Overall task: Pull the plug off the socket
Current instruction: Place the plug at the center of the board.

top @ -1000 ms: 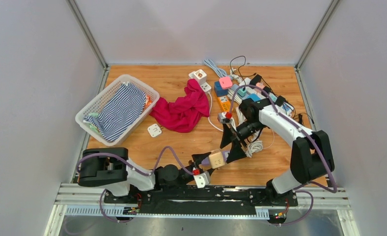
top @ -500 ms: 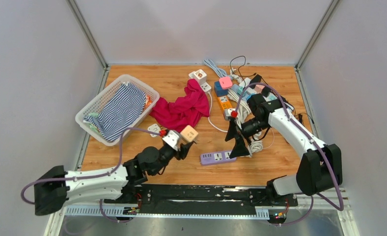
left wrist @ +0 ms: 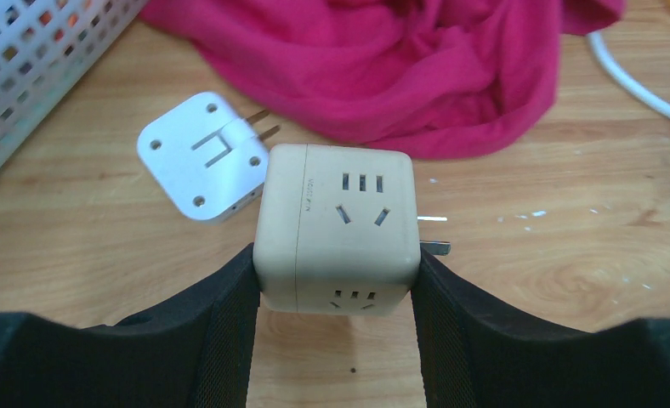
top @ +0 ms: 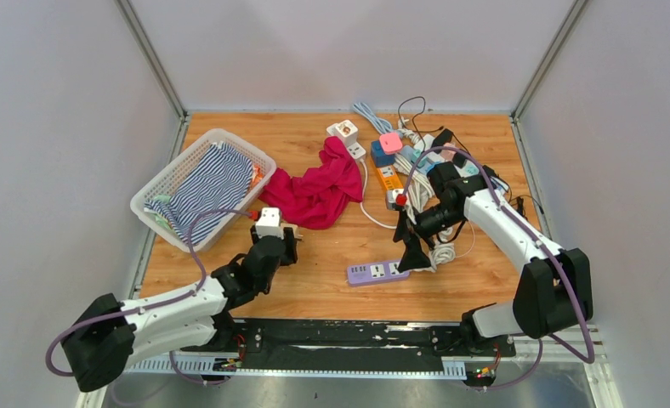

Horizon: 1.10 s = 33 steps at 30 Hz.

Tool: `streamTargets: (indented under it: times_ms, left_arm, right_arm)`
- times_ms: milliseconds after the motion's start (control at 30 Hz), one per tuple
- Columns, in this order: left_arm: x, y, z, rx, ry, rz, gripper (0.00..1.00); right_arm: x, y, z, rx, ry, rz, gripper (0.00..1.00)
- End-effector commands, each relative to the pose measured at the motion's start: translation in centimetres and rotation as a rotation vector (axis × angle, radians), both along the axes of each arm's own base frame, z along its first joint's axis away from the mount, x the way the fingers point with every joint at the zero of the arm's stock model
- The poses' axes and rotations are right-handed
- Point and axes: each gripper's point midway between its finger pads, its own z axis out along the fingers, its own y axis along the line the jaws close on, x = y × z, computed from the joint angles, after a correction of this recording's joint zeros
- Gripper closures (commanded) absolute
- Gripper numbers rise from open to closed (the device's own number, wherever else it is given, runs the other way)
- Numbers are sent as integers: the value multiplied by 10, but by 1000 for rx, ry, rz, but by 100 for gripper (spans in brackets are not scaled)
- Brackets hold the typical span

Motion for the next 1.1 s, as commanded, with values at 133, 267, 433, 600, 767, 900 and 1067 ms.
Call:
streamTargets:
  times_ms: [133,267,433,600,767,900,1067]
  left_arm:
    - [19,30,3,24,62,326,99]
    - [21,36,0,96,104,392,50]
    - [21,36,1,121,132,408,9]
    - [16,27,14,68,134,333,2]
    - [3,-16,42,-52,66,-24,0]
    - [-32,-69,76,-179,-74,-461,0]
    - [-46,-85,87,-162,-123,-625,0]
  right_arm:
    - [6,-11,-12,-46,19,-47,0]
    - [7,-13,-14,-58,14,-50,0]
    - [7,-14,-11,-52,-5,-52,0]
    - [7,-16,-7,-48,-28,-59,0]
    - [4,-18,1,-28,-93,-45,0]
    - [-10,-13,13,65,-173,8,0]
    - [-29,-8,5,162,-241,100,0]
